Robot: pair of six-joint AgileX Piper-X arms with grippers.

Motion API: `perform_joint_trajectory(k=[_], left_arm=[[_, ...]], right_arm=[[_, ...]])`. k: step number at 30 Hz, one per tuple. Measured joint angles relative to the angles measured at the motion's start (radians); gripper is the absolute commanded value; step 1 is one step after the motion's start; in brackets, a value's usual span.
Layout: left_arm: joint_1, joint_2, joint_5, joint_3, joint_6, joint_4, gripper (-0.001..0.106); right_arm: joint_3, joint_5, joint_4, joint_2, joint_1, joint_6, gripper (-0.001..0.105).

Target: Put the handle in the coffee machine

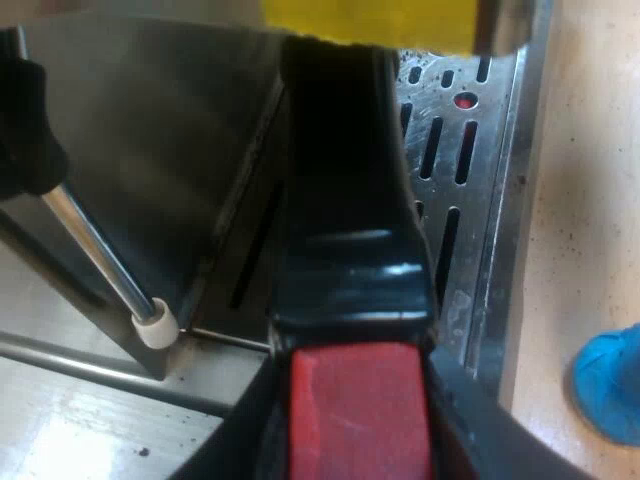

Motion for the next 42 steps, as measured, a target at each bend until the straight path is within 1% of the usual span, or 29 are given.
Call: perform_joint_trajectory(k=[2, 3, 5, 10, 12, 16, 17, 21, 23, 26, 36, 38, 39, 40, 41, 42], left_arm=[[0.0, 0.0, 0.0, 0.0, -0.022, -0.033, 0.0], [0.0, 0.0, 0.0, 0.0, -0.023, -0.035, 0.0], [0.0, 0.0, 0.018, 0.0, -0.048, -0.061, 0.0], [0.0, -0.003, 0.018, -0.004, -0.06, -0.057, 0.0], [0.0, -0.003, 0.015, -0.02, -0.059, -0.042, 0.0], [-0.002, -0.003, -0.012, -0.078, -0.059, 0.051, 0.0], [-0.001, -0.001, -0.016, -0.093, -0.059, 0.083, 0.0], [-0.001, 0.014, -0.016, -0.124, -0.064, 0.146, 0.0], [-0.001, 0.014, -0.016, -0.129, -0.068, 0.156, 0.0], [-0.001, 0.014, -0.016, -0.129, -0.069, 0.174, 0.0], [-0.001, 0.014, -0.011, -0.13, -0.061, 0.185, 0.0], [-0.001, 0.014, -0.011, -0.13, -0.061, 0.185, 0.0], [-0.001, 0.014, -0.011, -0.13, -0.061, 0.185, 0.0], [-0.001, 0.014, -0.011, -0.13, -0.061, 0.185, 0.0], [-0.001, 0.014, -0.011, -0.13, -0.061, 0.185, 0.0], [-0.001, 0.014, -0.009, -0.13, -0.061, 0.185, 0.0]], right_arm=[[0.0, 0.0, 0.0, 0.0, 0.0, 0.0, 0.103], [0.0, 0.0, 0.0, 0.0, 0.0, 0.0, 0.103], [0.0, 0.0, 0.0, 0.0, 0.0, 0.0, 0.103], [0.0, 0.0, 0.0, 0.0, 0.0, 0.0, 0.103], [0.0, 0.0, 0.0, 0.0, 0.0, 0.0, 0.103], [0.0, -0.008, 0.0, 0.0, 0.0, 0.0, 0.103], [0.0, -0.018, 0.0, 0.0, 0.0, 0.0, 0.103], [0.0, -0.03, 0.0, 0.0, 0.0, -0.003, 0.103], [0.0, -0.029, 0.0, 0.0, -0.002, -0.03, 0.103], [0.0, -0.029, 0.0, 0.005, -0.006, -0.047, 0.103], [0.0, -0.029, 0.0, 0.026, -0.076, -0.053, 0.103], [0.0, -0.029, 0.0, 0.038, -0.098, -0.053, 0.098], [0.0, -0.029, -0.002, 0.042, -0.104, -0.053, 0.089], [0.0, -0.029, 0.0, 0.052, -0.113, -0.053, 0.084], [0.0, -0.031, 0.0, 0.058, -0.118, -0.053, 0.082], [0.0, -0.032, 0.0, 0.068, -0.122, -0.047, 0.059]])
